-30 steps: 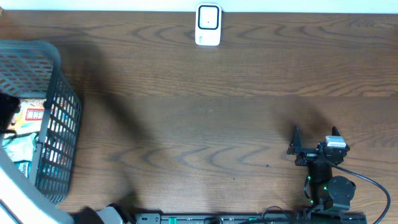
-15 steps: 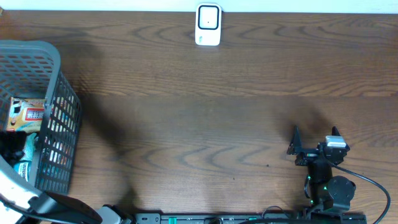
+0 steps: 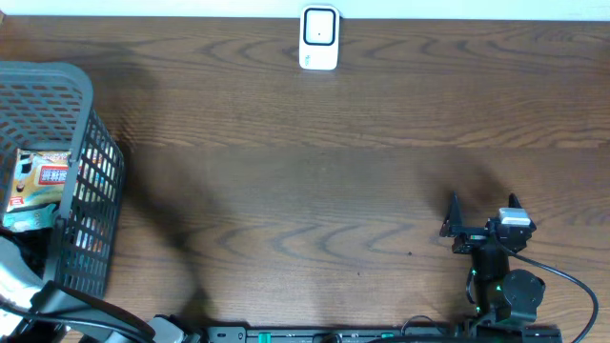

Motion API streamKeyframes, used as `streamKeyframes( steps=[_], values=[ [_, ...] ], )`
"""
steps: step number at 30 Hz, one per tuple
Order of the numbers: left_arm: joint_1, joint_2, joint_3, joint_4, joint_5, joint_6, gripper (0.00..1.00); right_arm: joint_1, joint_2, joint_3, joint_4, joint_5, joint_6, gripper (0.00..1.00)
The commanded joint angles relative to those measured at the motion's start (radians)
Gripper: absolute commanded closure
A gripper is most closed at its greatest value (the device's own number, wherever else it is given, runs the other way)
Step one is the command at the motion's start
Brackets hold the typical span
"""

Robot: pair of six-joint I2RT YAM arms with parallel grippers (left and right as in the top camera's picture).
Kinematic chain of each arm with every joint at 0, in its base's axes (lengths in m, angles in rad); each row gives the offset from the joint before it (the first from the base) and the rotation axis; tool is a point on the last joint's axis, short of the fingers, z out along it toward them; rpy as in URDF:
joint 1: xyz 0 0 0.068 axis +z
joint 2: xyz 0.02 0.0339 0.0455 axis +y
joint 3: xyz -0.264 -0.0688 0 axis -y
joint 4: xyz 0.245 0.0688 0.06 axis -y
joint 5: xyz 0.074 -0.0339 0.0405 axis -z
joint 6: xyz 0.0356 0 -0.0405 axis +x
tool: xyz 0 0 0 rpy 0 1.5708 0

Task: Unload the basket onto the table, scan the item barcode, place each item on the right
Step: 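Reach the left gripper into the basket and grasp the teal Listerine bottle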

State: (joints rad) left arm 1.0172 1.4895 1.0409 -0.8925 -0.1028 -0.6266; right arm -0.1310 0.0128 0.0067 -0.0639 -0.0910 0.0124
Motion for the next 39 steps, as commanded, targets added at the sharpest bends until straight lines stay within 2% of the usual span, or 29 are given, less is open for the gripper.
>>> streamKeyframes(
  steps=[1,9,24,27,30,39],
  values=[
    [0.002,0.003,-0.051,0.051,0.002,-0.007,0.02,-0.006,-0.004,-0.001,-0.004,-0.005,0.009,0.01],
    [0.002,0.077,-0.087,0.165,0.002,-0.007,0.02,-0.006,-0.004,-0.001,-0.004,-0.005,0.009,0.01],
    [0.002,0.304,-0.087,0.19,0.002,-0.007,0.0,-0.006,-0.004,-0.001,-0.004,-0.005,0.009,0.01],
    [0.002,0.295,-0.087,0.187,0.002,-0.007,0.1,-0.006,-0.004,-0.001,-0.004,-0.005,0.009,0.01],
    [0.002,0.279,-0.086,0.171,0.002,-0.007,0.3,-0.006,-0.004,-0.001,-0.004,-0.005,0.009,0.01],
    [0.002,0.183,0.035,0.025,0.009,-0.007,0.31,-0.006,-0.004,-0.001,-0.004,-0.005,0.009,0.01]
  ],
)
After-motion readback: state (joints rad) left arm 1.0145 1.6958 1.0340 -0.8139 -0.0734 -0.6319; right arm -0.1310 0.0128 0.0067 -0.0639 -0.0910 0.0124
